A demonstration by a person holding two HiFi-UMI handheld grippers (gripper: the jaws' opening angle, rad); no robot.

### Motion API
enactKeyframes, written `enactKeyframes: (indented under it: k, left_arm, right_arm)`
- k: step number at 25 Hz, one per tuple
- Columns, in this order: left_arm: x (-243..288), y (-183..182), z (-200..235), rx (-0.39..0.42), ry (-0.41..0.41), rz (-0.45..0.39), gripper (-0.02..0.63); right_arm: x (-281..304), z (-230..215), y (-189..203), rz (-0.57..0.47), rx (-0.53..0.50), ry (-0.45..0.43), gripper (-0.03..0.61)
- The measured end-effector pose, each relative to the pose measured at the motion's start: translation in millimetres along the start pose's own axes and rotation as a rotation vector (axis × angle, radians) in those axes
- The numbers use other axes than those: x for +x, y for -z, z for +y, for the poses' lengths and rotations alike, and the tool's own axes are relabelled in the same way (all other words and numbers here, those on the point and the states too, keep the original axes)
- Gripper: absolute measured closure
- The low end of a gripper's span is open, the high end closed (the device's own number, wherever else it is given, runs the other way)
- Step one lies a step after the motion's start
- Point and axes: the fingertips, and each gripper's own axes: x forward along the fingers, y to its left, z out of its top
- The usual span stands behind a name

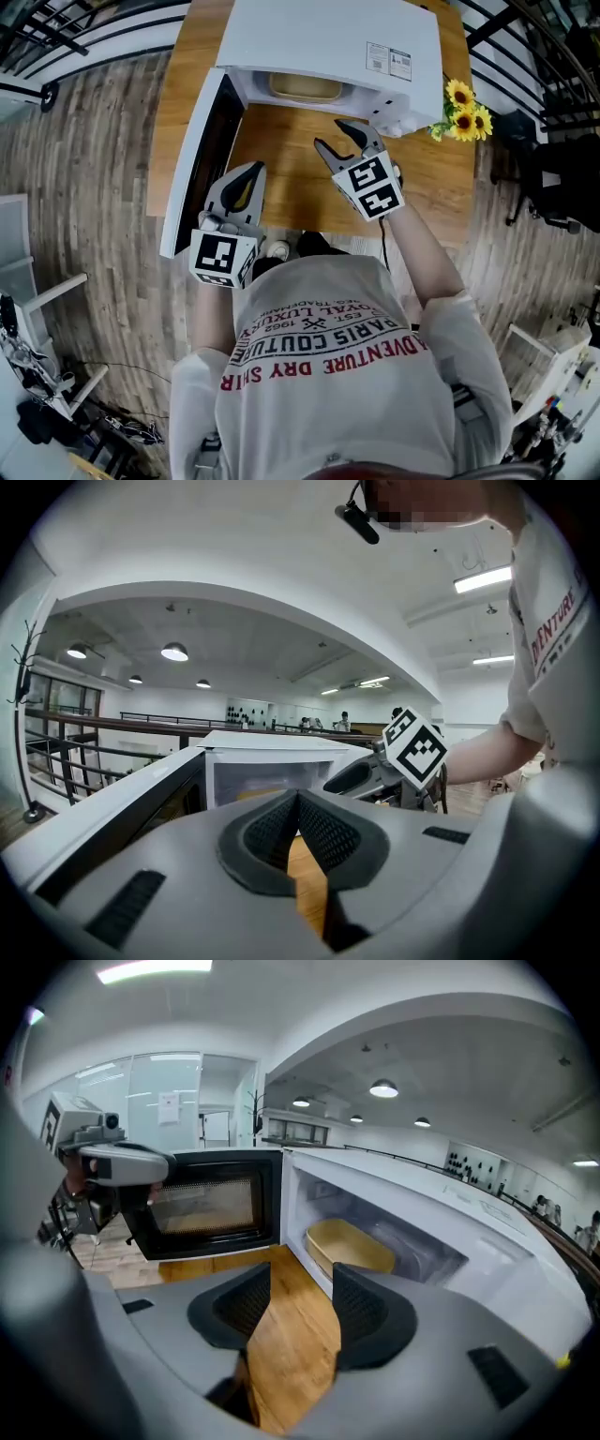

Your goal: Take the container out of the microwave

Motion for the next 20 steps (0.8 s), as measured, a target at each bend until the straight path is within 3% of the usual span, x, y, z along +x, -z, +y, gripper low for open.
enactKeyframes:
  k: [5, 13, 20]
  left_arm:
    - [4, 2, 17, -0.014, -0.071, 0.017, 0.600]
    - [6, 10, 34, -0.027, -0.151, 0.049, 0.600]
    - [5, 4, 40, -0.028, -0.182, 0.044, 0.600]
  right_arm:
    - [49, -6, 3, 0.108, -0.167, -0.094, 0.370]
    - [118, -24, 17, 0.249, -0.451, -0.085, 0.367]
    - [143, -26, 24, 0.320, -0.555, -0.121, 0.440]
